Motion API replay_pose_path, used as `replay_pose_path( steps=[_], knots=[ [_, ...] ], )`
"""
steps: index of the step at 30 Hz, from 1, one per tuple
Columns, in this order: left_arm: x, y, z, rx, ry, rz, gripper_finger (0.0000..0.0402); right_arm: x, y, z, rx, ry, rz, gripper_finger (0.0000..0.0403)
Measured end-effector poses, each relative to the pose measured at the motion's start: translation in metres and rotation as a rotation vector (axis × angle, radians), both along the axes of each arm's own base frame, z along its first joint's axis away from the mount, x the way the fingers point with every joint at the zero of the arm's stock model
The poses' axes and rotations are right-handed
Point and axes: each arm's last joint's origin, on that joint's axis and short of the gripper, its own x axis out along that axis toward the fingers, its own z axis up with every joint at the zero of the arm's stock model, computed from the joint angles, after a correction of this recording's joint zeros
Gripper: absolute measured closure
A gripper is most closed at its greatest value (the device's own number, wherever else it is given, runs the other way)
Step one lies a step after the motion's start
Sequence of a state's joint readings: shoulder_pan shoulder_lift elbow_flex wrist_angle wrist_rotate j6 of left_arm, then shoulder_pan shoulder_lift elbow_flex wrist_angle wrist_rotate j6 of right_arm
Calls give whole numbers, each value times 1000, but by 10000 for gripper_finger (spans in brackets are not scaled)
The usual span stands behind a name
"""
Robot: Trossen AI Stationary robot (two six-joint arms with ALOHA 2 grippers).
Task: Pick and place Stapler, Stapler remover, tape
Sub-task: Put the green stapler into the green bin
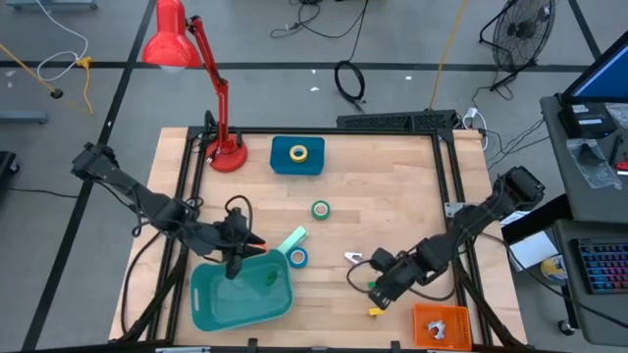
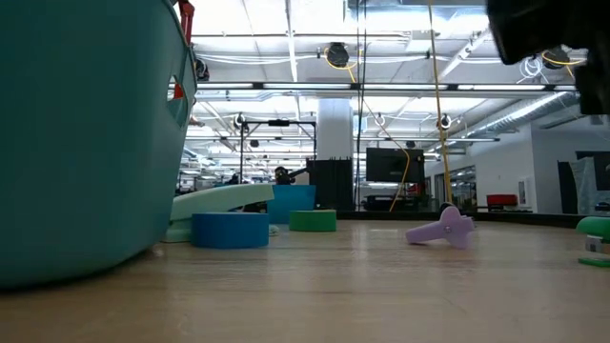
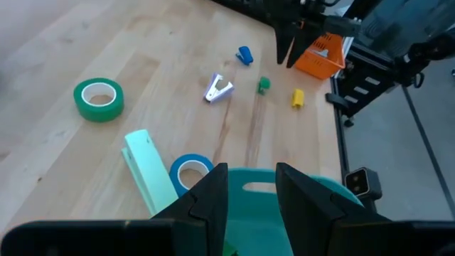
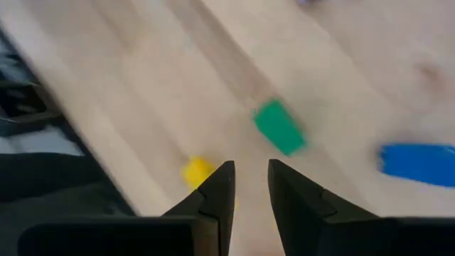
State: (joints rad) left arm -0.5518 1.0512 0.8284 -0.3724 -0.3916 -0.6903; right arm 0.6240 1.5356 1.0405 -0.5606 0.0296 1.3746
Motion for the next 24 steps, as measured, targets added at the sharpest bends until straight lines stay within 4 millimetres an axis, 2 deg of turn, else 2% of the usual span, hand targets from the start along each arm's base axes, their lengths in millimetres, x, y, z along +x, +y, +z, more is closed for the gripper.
replay_pose_path(
  steps=[5, 10, 16, 24],
  knots=[
    [4, -3, -5, 9, 21, -1, 279, -6, -3, -3, -83, 32, -7, 326],
    [7, -9, -11, 13, 46, -5, 279, -1, -9, -3, -96, 25, 15, 329],
    [9, -15, -16, 9, 56, -14, 279, 4, -17, -3, -124, 5, 62, 350],
    [8, -18, -15, -12, 46, -21, 279, 6, -14, -1, -93, -20, 100, 381]
  ],
)
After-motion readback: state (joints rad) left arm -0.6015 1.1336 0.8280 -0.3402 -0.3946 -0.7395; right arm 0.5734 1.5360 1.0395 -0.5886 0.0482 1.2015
